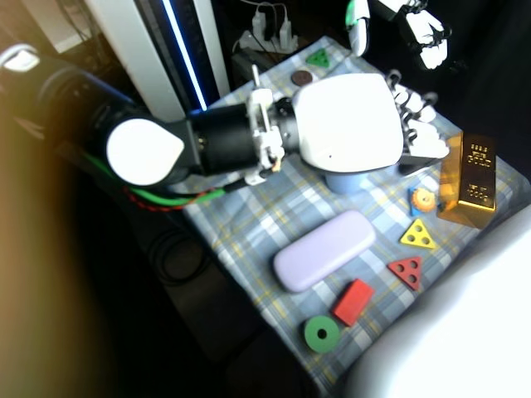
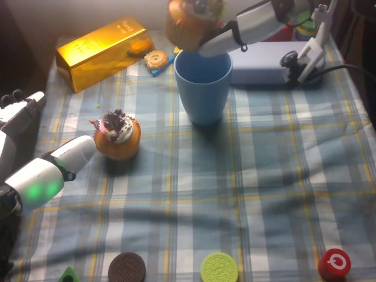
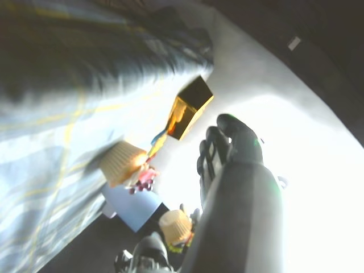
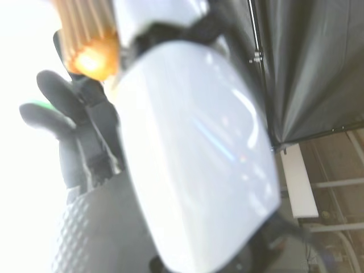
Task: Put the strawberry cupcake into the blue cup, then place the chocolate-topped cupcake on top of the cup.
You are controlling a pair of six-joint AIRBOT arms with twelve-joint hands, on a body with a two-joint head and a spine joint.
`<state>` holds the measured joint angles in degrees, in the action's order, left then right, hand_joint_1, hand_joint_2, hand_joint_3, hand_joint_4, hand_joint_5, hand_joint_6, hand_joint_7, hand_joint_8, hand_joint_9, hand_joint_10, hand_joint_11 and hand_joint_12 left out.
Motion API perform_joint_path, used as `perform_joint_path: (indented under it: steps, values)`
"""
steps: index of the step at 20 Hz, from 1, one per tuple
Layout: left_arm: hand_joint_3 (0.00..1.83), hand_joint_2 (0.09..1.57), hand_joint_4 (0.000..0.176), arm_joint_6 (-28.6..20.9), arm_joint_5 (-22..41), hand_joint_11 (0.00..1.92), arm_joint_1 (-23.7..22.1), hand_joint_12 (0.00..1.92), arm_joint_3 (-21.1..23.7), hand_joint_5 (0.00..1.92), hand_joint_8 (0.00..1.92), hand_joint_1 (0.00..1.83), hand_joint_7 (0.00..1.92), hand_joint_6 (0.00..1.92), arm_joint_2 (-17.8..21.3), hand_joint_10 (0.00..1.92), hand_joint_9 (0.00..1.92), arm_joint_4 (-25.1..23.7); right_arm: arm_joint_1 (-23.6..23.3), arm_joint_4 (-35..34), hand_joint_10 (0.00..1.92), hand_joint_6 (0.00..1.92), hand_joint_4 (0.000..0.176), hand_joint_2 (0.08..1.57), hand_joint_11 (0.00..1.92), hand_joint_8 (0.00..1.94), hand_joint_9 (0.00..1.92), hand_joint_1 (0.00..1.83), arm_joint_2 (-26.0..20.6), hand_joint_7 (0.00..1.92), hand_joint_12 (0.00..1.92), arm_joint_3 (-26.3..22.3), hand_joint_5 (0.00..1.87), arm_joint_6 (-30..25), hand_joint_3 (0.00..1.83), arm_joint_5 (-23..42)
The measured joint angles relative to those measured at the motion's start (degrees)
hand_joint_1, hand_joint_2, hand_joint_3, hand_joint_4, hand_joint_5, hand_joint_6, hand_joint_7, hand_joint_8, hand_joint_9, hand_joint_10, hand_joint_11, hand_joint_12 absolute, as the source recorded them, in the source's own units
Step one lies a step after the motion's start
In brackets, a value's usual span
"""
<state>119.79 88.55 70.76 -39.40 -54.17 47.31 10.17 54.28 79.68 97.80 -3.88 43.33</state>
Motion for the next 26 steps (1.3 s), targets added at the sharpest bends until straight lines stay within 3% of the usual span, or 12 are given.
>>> perform_joint_path:
  steps: [3, 4, 5, 7, 10, 13, 15, 18, 20, 21, 24, 26]
  values:
    - [0.00, 0.99, 0.000, 0.0, 0.0, 0.00, 0.0, 0.68, 0.0, 0.37, 0.00, 0.17, 0.37, 0.00, 0.0, 0.00, 0.32, 0.2, 0.0, 0.6, 1.17, 0.02, 0.000, 1.10, 0.39, 0.07, 0.60, 0.89, -0.1, 0.95, 1.63, 0.0, 0.67, -0.4, 0.00, 0.1]
    - [0.00, 0.99, 0.000, 0.0, 0.0, 0.01, 0.0, 0.69, 0.0, 0.37, 0.00, 0.17, 0.38, 0.00, 0.0, 0.00, 0.32, 0.2, 0.0, 1.3, 1.28, 0.01, 0.000, 1.12, 0.36, 0.22, 0.53, 0.85, -0.1, 0.86, 1.70, 0.0, 0.59, -0.7, 0.00, 0.1]
    - [0.00, 1.00, 0.000, 0.0, 0.0, 0.00, 0.0, 0.62, 0.0, 0.36, 0.00, 0.16, 0.37, 0.00, 0.0, 0.00, 0.31, 0.2, 0.0, 2.4, 1.23, 0.04, 0.000, 1.10, 0.46, 0.37, 0.63, 0.87, -0.1, 0.87, 1.65, 0.0, 0.78, -1.4, 0.00, 0.1]
    - [0.00, 1.00, 0.000, 0.0, 0.0, 0.00, 0.0, 0.60, 0.0, 0.35, 0.00, 0.18, 0.36, 0.00, 0.0, 0.00, 0.30, 0.2, 0.0, 5.1, 0.97, 0.03, 0.000, 1.06, 0.61, 0.36, 0.83, 0.91, -0.1, 0.98, 1.48, 0.0, 0.92, -2.4, 0.00, 0.0]
    - [0.00, 0.98, 0.000, 0.0, 0.0, 0.05, 0.0, 0.62, 0.0, 0.37, 0.01, 0.18, 0.39, 0.01, 0.0, 0.01, 0.34, 0.2, 0.0, 5.2, 0.77, 0.00, 0.000, 1.07, 0.71, 0.14, 0.94, 0.89, -0.1, 1.09, 1.36, 0.0, 0.88, -2.5, 0.00, -0.3]
    - [0.00, 0.99, 0.000, 0.0, 0.0, 0.05, 0.0, 0.62, 0.0, 0.37, 0.00, 0.16, 0.38, 0.00, 0.0, 0.01, 0.33, 0.2, 0.0, 5.2, 0.37, 0.00, 0.000, 1.04, 0.58, 0.00, 0.93, 0.85, -0.1, 0.97, 1.20, 0.0, 0.83, -2.5, 0.00, -0.4]
    - [0.00, 0.98, 0.000, 0.0, 0.0, 0.02, 0.0, 0.61, 0.0, 0.37, 0.00, 0.17, 0.38, 0.00, 0.0, 0.01, 0.33, 0.2, 0.0, 5.2, 0.08, 0.00, 0.000, 1.03, 0.51, 0.00, 0.85, 0.79, -0.1, 0.68, 1.05, 0.0, 0.70, -2.5, 0.00, -0.4]
    - [0.00, 0.98, 0.000, 0.0, 0.0, 0.03, 0.0, 0.63, 0.0, 0.37, 0.01, 0.17, 0.38, 0.00, 0.0, 0.01, 0.34, 0.3, 0.0, 5.6, 0.00, 0.00, 0.000, 1.01, 0.43, 0.00, 0.69, 0.78, -0.1, 0.55, 0.75, 0.0, 0.61, -2.7, 0.00, -0.5]
    - [0.00, 0.99, 0.000, 0.0, 0.0, 0.02, 0.0, 0.63, 0.0, 0.36, 0.00, 0.15, 0.37, 0.00, 0.0, 0.00, 0.33, 0.3, 0.0, 6.3, 0.00, 0.00, 0.000, 0.98, 0.33, 0.00, 0.58, 0.78, -0.1, 0.48, 0.68, 0.0, 0.56, -2.8, 0.00, -1.0]
    - [0.00, 0.98, 0.000, 0.0, 0.0, 0.01, 0.0, 0.62, 0.0, 0.37, 0.01, 0.17, 0.39, 0.01, 0.0, 0.01, 0.34, 0.3, 0.0, 6.7, 0.00, 0.00, 0.000, 0.96, 0.28, 0.00, 0.53, 0.78, -0.1, 0.45, 0.75, 0.0, 0.53, -2.9, 0.00, -1.3]
    - [0.00, 0.97, 0.000, 0.0, -0.1, 0.05, 0.0, 0.64, 0.1, 0.39, 0.01, 0.18, 0.40, 0.01, 0.0, 0.01, 0.36, 0.3, 0.0, 8.4, 0.01, 0.00, 0.000, 0.97, 0.06, 0.00, 0.50, 0.78, -0.2, 0.47, 1.35, 0.0, 0.49, -3.1, 0.00, -1.9]
    - [0.00, 0.97, 0.000, 0.0, -0.2, 0.04, 0.0, 0.64, 0.1, 0.38, 0.01, 0.19, 0.40, 0.01, 0.0, 0.00, 0.35, 0.3, 0.0, 8.4, 0.00, 0.00, 0.000, 0.95, 0.00, 0.00, 0.23, 0.76, -0.2, 0.32, 0.68, 0.0, 0.46, -3.1, 0.00, -1.9]
